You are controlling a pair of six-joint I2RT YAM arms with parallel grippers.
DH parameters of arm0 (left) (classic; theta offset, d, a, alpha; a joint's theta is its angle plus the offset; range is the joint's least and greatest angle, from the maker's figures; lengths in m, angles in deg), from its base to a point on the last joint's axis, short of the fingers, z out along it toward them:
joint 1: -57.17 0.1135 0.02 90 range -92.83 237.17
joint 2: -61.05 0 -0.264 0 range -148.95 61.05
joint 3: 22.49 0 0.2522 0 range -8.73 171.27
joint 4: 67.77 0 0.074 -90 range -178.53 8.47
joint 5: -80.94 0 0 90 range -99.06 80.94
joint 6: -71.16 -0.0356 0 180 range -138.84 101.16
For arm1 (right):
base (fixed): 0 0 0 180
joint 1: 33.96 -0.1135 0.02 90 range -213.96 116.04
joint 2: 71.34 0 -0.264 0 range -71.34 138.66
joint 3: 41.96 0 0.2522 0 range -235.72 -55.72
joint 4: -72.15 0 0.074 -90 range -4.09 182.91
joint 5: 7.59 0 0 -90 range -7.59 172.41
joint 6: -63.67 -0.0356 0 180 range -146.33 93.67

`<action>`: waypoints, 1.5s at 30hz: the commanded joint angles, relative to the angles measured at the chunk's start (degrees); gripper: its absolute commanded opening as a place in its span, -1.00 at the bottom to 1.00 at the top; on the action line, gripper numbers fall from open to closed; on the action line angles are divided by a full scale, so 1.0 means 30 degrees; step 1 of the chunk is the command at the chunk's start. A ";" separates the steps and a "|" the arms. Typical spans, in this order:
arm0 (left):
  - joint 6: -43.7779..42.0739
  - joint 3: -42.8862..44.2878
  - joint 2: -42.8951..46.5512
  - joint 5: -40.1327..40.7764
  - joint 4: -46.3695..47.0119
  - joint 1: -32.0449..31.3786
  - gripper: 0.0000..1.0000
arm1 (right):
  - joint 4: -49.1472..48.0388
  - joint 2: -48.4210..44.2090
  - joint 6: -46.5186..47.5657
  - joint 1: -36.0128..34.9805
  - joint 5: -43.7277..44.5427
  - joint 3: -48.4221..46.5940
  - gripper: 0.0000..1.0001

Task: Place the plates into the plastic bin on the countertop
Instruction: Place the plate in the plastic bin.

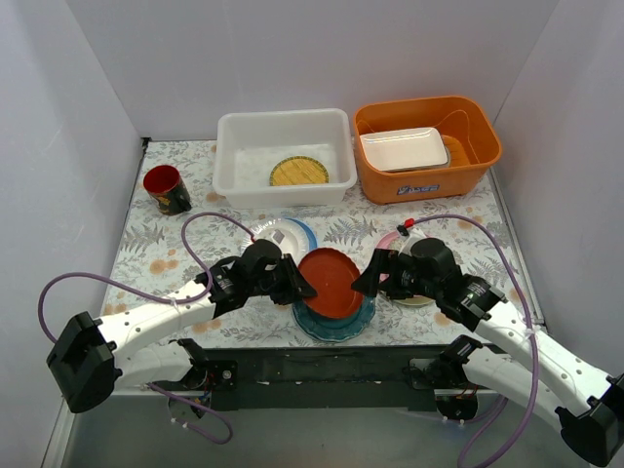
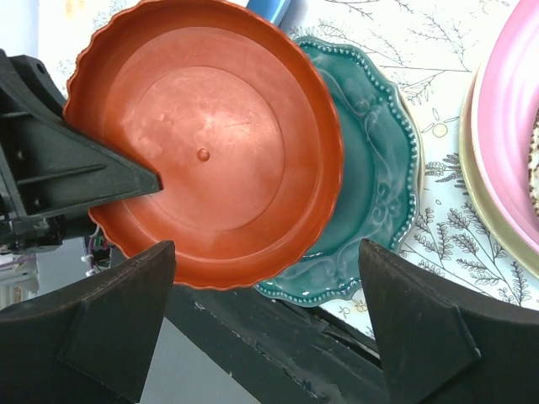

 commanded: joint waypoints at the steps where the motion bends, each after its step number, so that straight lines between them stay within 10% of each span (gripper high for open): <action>1: -0.0640 0.1230 -0.0275 0.0685 -0.0508 -0.0062 -1.00 | -0.0775 -0.0498 0.0443 -0.0091 -0.0110 0.0155 0.93; 45: -0.7790 2.4577 -1.6416 -0.2741 -0.6456 0.7348 -1.00 | 0.0046 -0.0587 0.1029 -0.0033 0.0302 0.0799 0.96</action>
